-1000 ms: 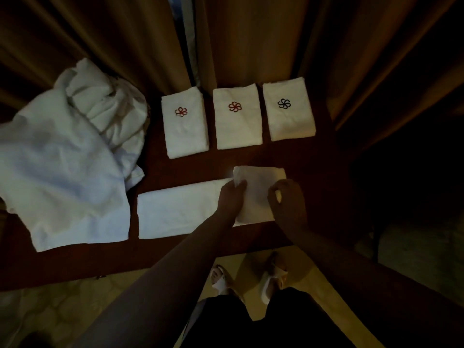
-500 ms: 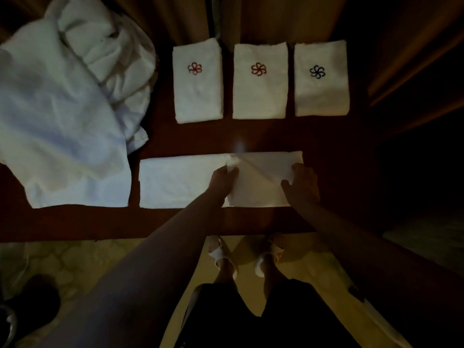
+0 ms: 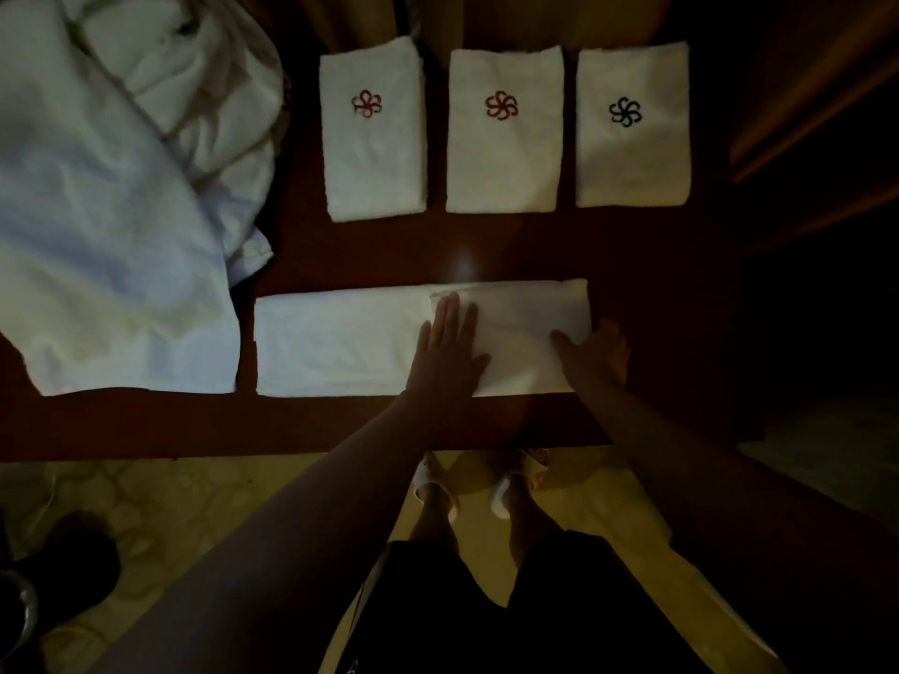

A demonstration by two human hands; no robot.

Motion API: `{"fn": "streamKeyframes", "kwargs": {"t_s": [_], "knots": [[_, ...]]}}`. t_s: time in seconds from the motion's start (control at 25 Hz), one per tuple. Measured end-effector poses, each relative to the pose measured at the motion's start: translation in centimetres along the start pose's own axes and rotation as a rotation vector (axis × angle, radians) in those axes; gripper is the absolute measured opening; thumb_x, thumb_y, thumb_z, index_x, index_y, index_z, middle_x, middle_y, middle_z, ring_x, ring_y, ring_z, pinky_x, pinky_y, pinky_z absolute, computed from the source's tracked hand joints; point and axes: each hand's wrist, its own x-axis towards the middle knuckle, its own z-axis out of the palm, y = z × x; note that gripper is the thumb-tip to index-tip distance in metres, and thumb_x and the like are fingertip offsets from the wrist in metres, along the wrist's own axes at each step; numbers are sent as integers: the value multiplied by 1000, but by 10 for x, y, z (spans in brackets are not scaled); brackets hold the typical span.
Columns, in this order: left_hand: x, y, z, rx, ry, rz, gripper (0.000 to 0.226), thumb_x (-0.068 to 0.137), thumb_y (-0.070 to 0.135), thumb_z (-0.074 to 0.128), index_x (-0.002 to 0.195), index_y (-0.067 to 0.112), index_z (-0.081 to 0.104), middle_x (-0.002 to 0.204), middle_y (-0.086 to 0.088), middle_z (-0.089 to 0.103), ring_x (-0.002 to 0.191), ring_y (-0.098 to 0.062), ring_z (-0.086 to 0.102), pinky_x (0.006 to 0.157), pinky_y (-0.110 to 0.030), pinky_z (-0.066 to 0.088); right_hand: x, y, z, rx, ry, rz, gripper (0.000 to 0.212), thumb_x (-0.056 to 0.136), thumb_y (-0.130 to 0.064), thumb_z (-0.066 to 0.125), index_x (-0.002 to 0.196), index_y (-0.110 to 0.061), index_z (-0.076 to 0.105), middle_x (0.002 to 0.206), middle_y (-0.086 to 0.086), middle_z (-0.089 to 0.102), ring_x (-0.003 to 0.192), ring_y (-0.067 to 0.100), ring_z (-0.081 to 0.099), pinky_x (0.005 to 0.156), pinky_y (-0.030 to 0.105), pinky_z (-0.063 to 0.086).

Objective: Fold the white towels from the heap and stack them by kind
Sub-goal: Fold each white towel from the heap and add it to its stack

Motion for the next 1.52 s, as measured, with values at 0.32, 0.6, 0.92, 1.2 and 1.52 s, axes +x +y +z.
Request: {"fn": "streamKeyframes", "kwargs": {"t_s": [0.32,0.6,0.92,1.2,1.52], "knots": [[4,-5,-17,5,-139,-21,85,97,47,43,152,6,-7,160,-17,-11,148,-30,-10,119,-47,2,-1,-10,-28,439,-236,26,58,81,-31,73,130,-8,55,122,11,61,106,30,60,89,44,52],[-20,66,-87,-969,109,-173,28,99,30,50,109,12,69,102,-5,71,94,-19,66,80,-33,55,-53,-56,-62,565,-332,-198,31,83,-29,72,111,-19,63,98,-1,66,83,13,64,65,24,51],[-56,29,-149,-1218,158,-380,38,84,38,69,113,15,59,101,-3,67,88,-13,65,76,-33,55,-101,-106,-36,503,-405,-358,31,98,-15,44,97,-5,73,100,4,69,80,16,61,68,26,47],[-99,-64,-155,-1211,215,-554,16,82,26,53,80,13,61,83,-8,61,81,-25,57,71,-37,44,-138,-138,17,473,-303,-427,26,95,-14,46,86,-7,69,89,8,67,80,17,61,67,23,47],[-117,-156,-119,-1174,214,-689,27,80,29,54,95,6,58,93,-19,61,89,-33,59,73,-44,46,-93,-126,93,-117,-274,-379,37,89,-27,60,123,-11,56,128,17,52,114,33,52,88,34,42]]}}
